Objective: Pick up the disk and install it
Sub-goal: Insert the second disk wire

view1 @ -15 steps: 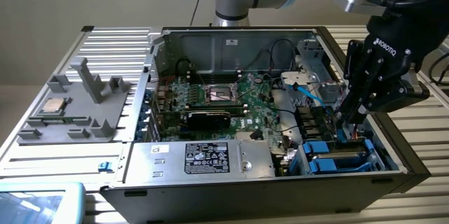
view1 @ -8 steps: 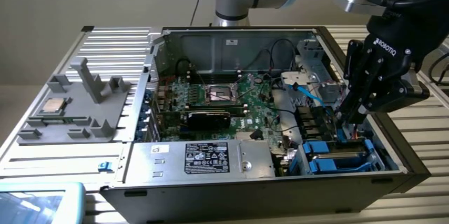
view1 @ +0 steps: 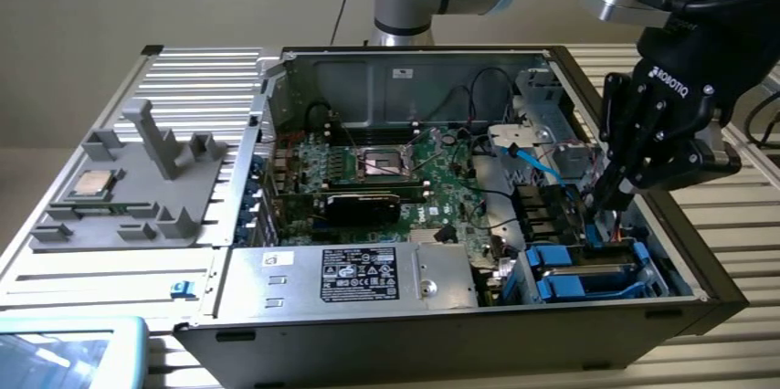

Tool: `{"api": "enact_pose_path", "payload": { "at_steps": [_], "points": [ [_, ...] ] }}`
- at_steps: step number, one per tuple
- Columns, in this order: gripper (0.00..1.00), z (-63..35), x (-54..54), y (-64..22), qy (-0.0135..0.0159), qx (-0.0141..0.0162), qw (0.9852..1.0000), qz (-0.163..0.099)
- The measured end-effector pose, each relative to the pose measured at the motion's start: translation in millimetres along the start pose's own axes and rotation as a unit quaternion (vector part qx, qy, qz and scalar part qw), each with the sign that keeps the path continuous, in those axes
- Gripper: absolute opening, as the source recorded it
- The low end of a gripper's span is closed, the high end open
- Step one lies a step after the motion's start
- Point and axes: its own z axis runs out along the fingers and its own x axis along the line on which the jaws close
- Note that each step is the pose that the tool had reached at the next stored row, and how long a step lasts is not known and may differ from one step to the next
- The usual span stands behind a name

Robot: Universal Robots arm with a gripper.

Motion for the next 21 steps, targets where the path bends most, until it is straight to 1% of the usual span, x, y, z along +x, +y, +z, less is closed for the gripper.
{"api": "enact_pose_path", "payload": {
  "at_steps": [1,2,6,7,9,12,15,17,21],
  "points": [
    [0.21,0.0,0.0,0.0,0.0000,0.0000,1.0000,0.000],
    [0.11,0.0,0.0,0.0,0.0000,0.0000,1.0000,0.000],
    [0.11,0.0,0.0,0.0,0.0000,0.0000,1.0000,0.000],
    [0.11,-0.1,0.0,0.3,0.0001,0.0004,1.0000,-0.001],
    [0.11,0.0,0.0,0.3,0.0010,0.0027,0.9999,-0.015],
    [0.11,0.5,-0.1,0.3,-0.0004,0.0068,0.9991,-0.042],
    [0.11,1.1,-0.2,0.3,-0.0021,0.0109,0.9975,-0.070],
    [0.11,1.6,-0.3,0.2,-0.0036,0.0137,0.9960,-0.088],
    [0.11,2.4,-0.4,0.2,-0.0075,0.0191,0.9921,-0.124]
  ]
}}
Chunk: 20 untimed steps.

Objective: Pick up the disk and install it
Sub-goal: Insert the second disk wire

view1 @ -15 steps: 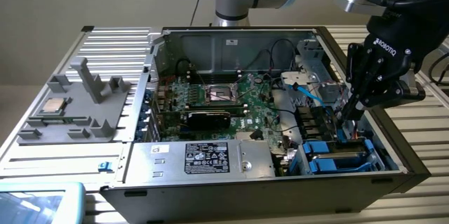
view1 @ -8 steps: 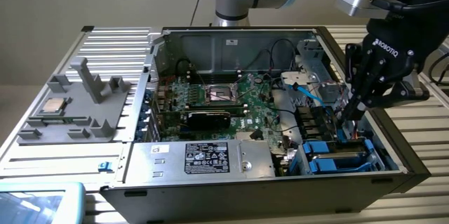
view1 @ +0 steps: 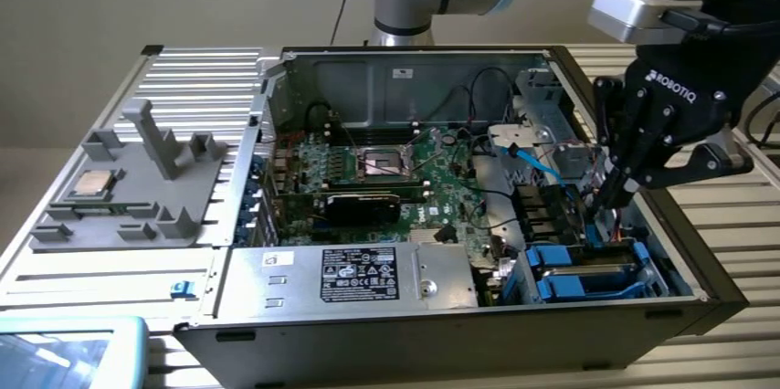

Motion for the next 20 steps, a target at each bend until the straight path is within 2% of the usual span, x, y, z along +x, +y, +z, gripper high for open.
{"api": "enact_pose_path", "payload": {
  "at_steps": [5,10,13,16,20],
  "points": [
    [0.11,1.1,-0.1,-0.1,-0.0050,0.0072,0.9989,-0.046],
    [0.11,2.2,-0.2,-0.2,-0.0098,0.0143,0.9957,-0.091],
    [0.11,2.8,-0.3,-0.2,-0.0125,0.0185,0.9927,-0.119],
    [0.11,3.5,-0.4,-0.3,-0.0152,0.0226,0.9890,-0.145],
    [0.11,4.0,-0.5,-0.4,-0.0134,0.0267,0.9831,-0.181]
  ]
}}
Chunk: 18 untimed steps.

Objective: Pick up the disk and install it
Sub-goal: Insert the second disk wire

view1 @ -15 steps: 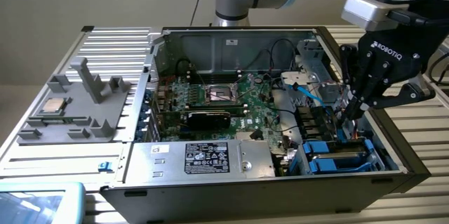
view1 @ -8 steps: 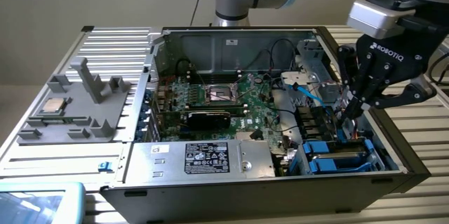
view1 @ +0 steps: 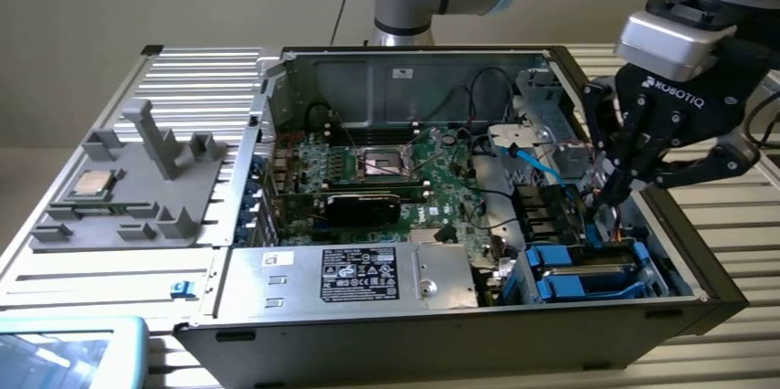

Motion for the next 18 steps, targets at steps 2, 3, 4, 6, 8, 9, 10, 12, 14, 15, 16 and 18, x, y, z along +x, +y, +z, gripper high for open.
{"api": "enact_pose_path", "payload": {
  "at_steps": [2,3,4,6,8,9,10,12,14,15,16,18],
  "points": [
    [0.11,0.3,0.0,0.0,0.0015,0.0018,0.9998,-0.018],
    [0.11,0.3,0.0,0.0,0.0023,0.0028,0.9996,-0.027],
    [0.11,0.3,0.0,0.0,0.0031,0.0036,0.9993,-0.037],
    [0.11,0.4,0.0,0.0,0.0042,0.0051,0.9985,-0.054],
    [0.11,0.7,-0.1,-0.1,0.0051,0.0067,0.9973,-0.072],
    [0.11,0.8,-0.1,-0.1,0.0055,0.0075,0.9966,-0.081],
    [0.11,0.9,-0.1,-0.1,0.0060,0.0084,0.9958,-0.091],
    [0.11,1.3,-0.1,-0.1,0.0068,0.0100,0.9940,-0.108],
    [0.11,1.5,-0.1,-0.1,0.0077,0.0116,0.9918,-0.127],
    [0.11,1.6,-0.1,-0.1,0.0081,0.0125,0.9906,-0.136],
    [0.11,1.8,-0.1,-0.1,0.0084,0.0133,0.9894,-0.145],
    [0.11,2.1,-0.1,-0.1,0.0091,0.0150,0.9866,-0.162]
  ]
}}
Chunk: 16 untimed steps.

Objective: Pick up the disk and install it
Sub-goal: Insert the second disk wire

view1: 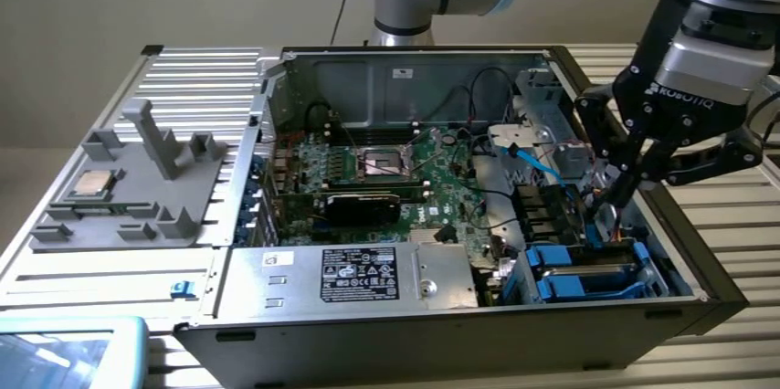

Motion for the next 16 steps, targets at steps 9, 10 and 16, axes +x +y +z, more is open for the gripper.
{"api": "enact_pose_path", "payload": {
  "at_steps": [9,10,16],
  "points": [
    [0.11,1.3,-0.1,-0.1,0.0025,0.0090,0.9966,-0.081],
    [0.11,1.5,-0.1,-0.1,0.0027,0.0100,0.9958,-0.090],
    [0.11,2.0,-0.1,-0.2,0.0036,0.0140,0.9916,-0.128]
  ]
}}
